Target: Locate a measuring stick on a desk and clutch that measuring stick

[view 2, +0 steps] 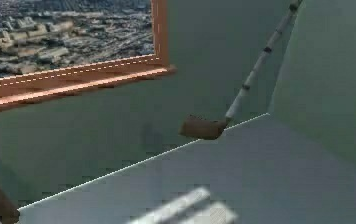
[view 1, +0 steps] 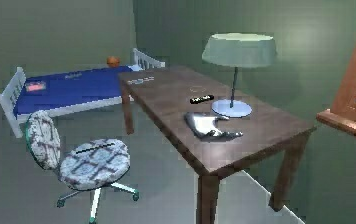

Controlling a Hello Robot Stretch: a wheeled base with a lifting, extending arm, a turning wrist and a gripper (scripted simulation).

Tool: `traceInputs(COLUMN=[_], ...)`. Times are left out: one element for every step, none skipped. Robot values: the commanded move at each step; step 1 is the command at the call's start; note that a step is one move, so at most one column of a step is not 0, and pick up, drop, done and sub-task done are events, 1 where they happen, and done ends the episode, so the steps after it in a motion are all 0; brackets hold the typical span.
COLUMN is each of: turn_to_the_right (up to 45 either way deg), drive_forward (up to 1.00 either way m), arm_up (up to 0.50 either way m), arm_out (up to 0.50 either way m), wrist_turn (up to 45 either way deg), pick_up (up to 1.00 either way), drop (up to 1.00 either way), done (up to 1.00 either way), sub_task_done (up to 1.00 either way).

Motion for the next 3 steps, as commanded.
traceInputs(turn_to_the_right=[-45.0,-24.0,0.0], drive_forward=[0.0,0.0,1.0], arm_up=[0.0,0.0,0.0], arm_out=[0.0,0.0,0.0], wrist_turn=[0.0,0.0,0.0], pick_up=[0.0,0.0,0.0], drop=[0.0,0.0,0.0], done=[0.0,0.0,0.0], sub_task_done=[0.0,0.0,0.0])
